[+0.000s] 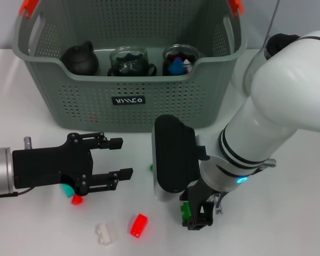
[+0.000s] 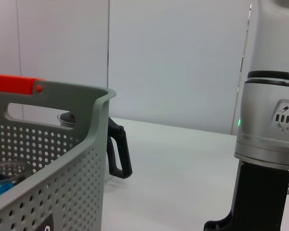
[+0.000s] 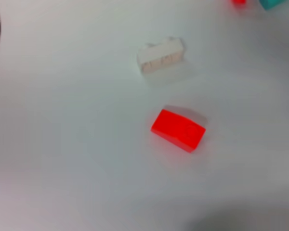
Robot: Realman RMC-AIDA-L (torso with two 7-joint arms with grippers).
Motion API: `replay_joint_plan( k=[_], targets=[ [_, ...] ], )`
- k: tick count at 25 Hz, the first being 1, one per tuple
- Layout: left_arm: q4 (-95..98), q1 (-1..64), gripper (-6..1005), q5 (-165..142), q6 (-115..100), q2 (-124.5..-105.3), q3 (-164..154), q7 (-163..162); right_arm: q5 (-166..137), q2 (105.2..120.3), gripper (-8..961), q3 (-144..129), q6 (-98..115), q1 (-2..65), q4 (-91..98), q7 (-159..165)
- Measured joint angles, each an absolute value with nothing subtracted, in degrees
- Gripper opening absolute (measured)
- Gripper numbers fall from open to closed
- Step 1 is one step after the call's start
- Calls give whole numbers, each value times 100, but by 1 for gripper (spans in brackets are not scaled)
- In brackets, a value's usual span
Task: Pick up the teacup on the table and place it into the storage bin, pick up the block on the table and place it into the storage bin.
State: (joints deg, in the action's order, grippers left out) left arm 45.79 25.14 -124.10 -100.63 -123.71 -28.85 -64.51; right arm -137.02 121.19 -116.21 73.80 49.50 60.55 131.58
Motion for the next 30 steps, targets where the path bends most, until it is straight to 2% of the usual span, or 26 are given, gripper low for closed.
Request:
replay_joint_plan(
  k=[7,12,17,22,28,30],
  targets=[
    [4579,2509,675,-12410,-10063,-12364,-2880,-6450,-13709,12075,516,-11522,7572,4865,6391,13197],
    [4583,2506,675,-12421,-10063,-12350,-2864,-6450,-13947,12028,434,-10562,8451,4636,7276,13204],
    [4601,2505,675,-12445,-10108,-12340,-2739,-6450,-14343,12019,438,-9158,9643,4597,8491,13153],
    [4614,2511,675,-12433,-10126,-12340,-2725,-6451,-14025,12018,441,-7510,10497,5099,9529,13059],
    [4592,2547,675,-12413,-10140,-12338,-2729,-6448,-13667,12003,446,-5797,9601,5715,9298,13046],
    [4591,2550,675,-12412,-10144,-12335,-2731,-6447,-13776,11946,447,-5656,8982,5790,8930,13083]
  ],
)
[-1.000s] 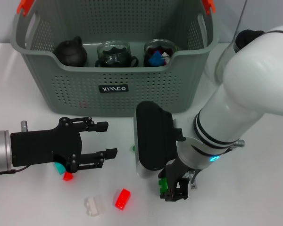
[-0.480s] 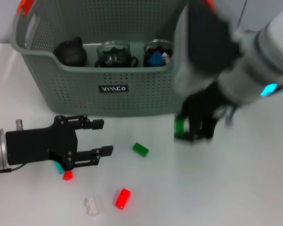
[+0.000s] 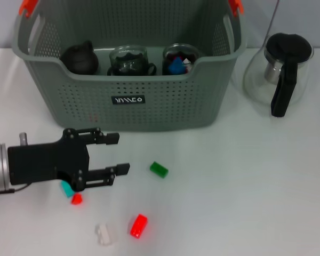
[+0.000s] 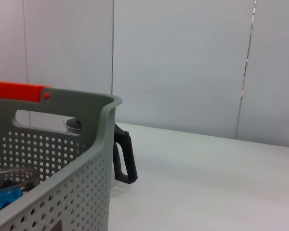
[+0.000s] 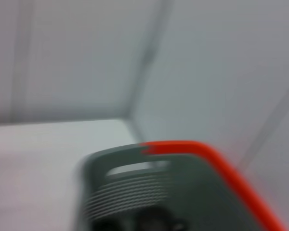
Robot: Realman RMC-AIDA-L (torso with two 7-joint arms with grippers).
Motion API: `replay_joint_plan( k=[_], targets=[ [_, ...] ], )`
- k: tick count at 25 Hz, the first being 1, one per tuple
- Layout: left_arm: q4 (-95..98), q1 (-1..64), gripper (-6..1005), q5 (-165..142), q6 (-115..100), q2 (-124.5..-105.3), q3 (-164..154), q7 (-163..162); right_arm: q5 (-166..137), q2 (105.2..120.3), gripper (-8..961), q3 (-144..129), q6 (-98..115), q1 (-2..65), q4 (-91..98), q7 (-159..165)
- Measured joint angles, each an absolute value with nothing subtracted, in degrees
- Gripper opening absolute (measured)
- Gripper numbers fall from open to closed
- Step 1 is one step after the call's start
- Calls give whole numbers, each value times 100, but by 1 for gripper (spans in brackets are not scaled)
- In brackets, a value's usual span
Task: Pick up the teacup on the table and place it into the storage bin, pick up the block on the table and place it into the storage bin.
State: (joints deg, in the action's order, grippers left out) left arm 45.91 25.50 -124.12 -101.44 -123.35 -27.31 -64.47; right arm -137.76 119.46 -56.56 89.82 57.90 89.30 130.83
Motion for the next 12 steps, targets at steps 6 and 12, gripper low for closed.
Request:
replay_joint_plan(
  k=[6,12],
  targets=[
    [4596,2559,675,-12410,-10146,-12333,-2734,-6454,-14473,11744,452,-5687,7965,6088,7618,13204],
    [4589,2558,674,-12410,-10152,-12331,-2733,-6464,-14936,11776,456,-5722,7447,6129,7314,13172]
  ],
)
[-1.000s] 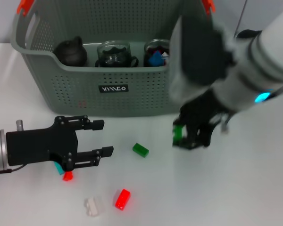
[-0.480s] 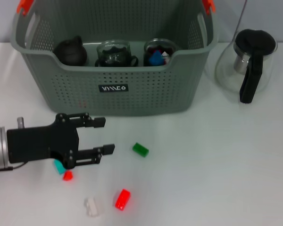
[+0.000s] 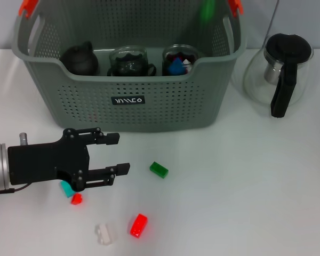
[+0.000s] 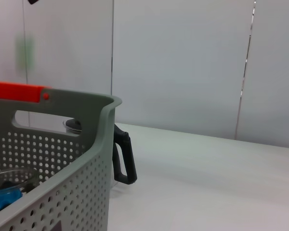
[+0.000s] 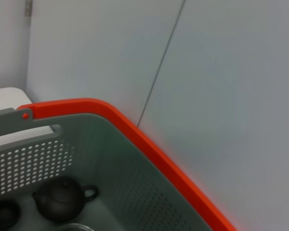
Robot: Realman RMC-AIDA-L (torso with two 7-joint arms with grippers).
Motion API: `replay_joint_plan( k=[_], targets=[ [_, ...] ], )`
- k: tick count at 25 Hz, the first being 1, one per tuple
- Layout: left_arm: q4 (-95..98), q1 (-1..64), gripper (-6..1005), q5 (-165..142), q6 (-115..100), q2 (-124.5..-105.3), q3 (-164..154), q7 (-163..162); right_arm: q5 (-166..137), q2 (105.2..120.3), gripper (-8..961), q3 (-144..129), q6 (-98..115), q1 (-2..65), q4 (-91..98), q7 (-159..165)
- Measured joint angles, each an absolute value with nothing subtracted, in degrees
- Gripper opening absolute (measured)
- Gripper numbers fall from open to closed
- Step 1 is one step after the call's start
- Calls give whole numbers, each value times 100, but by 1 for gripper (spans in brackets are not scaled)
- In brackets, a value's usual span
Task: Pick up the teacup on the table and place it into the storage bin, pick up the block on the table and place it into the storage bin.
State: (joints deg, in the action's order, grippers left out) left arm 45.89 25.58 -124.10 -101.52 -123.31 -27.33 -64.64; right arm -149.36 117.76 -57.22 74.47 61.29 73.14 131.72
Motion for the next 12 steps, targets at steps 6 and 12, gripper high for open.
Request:
replay_joint_plan(
  k=[6,12],
  targets=[
    [4587,2557,674,-12410,-10147,-12331,-2733,-6464,-14780,11776,705,-5690,7444,6040,7425,13126],
    [4587,2571,675,-12410,-10141,-12322,-2732,-6458,-12986,11543,926,-5555,8549,5599,7631,12438]
  ],
)
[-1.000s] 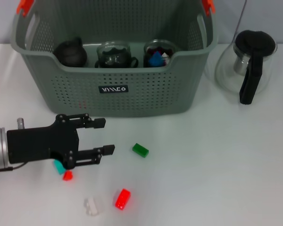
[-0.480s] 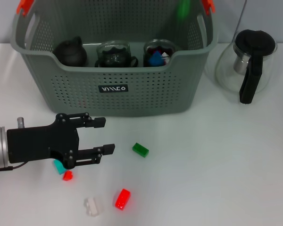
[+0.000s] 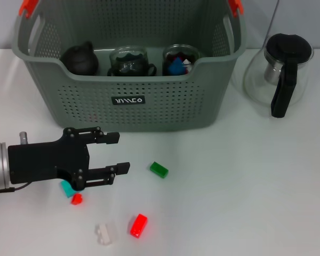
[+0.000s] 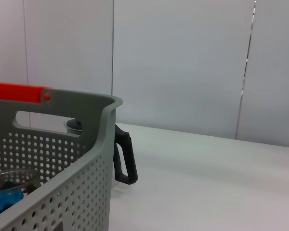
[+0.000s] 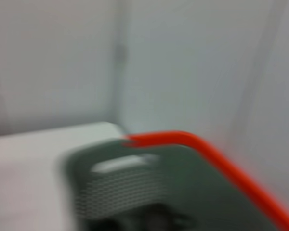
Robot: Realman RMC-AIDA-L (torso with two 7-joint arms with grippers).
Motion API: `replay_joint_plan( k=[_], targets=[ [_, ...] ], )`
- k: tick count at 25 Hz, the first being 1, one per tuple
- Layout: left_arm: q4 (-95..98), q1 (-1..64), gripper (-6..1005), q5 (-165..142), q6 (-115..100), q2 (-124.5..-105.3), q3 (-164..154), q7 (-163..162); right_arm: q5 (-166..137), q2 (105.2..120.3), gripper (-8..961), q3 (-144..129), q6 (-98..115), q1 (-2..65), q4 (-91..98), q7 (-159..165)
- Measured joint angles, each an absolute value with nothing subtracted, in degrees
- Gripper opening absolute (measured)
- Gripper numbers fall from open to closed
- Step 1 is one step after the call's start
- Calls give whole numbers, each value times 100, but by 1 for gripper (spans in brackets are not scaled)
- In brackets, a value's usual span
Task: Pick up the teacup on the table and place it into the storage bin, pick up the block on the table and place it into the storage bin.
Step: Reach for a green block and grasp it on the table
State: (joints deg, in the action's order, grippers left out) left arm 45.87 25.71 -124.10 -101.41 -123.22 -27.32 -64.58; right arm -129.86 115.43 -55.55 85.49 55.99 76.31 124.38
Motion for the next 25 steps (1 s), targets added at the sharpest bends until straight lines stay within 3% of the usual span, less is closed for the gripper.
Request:
replay_joint_plan(
  k=[4,10,13,14,15,20,25],
  targets=[
    [4587,2575,675,-12410,-10127,-12322,-2724,-6450,-11916,11380,944,-5497,9740,5228,7636,11865],
    [4587,2593,675,-12410,-10133,-12320,-2724,-6455,-11897,11411,947,-5639,11107,4861,7633,11437],
    [4588,2620,676,-12410,-10135,-12313,-2726,-6457,-12264,11512,947,-5985,11292,4806,7486,11425],
    [4588,2635,676,-12410,-10132,-12313,-2738,-6456,-12663,11635,947,-6268,11222,4819,7323,11434],
    [4588,2635,676,-12410,-10132,-12313,-2738,-6456,-12663,11635,947,-6268,11222,4819,7323,11434],
    [4588,2674,676,-12410,-10137,-12313,-2754,-6455,-13768,12023,946,-6993,10350,5018,6674,11519],
    [4583,2688,676,-12411,-10117,-12313,-2760,-6454,-13855,12044,946,-8159,8966,5267,5832,12139]
  ],
)
